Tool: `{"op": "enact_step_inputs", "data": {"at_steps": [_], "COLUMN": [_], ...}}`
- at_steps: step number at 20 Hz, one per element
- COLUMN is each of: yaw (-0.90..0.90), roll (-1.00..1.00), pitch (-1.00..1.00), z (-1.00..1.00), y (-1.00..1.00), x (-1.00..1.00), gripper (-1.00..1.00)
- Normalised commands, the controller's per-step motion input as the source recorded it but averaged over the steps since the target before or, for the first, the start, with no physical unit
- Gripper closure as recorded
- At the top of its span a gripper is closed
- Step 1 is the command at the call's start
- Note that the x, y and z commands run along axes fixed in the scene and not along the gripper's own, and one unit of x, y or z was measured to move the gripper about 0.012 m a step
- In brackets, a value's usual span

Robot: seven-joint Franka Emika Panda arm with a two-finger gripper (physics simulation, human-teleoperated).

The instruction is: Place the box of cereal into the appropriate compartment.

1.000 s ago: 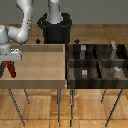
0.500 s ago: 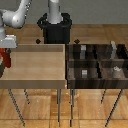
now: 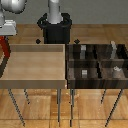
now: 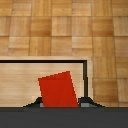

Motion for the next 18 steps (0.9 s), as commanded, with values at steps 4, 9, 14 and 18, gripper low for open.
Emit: {"op": "enact_step_inputs", "data": {"at_steps": [4, 9, 14, 18], "yaw": [0.00, 0.00, 0.00, 0.00], "roll": [0.00, 0.00, 0.00, 0.00], "pitch": [0.00, 0.00, 0.00, 0.00], "z": [0.00, 0.00, 0.00, 0.00], "y": [1.00, 1.00, 1.00, 1.00], "x": [0.00, 0.00, 0.00, 0.00], "gripper": [1.00, 1.00, 1.00, 1.00]}}
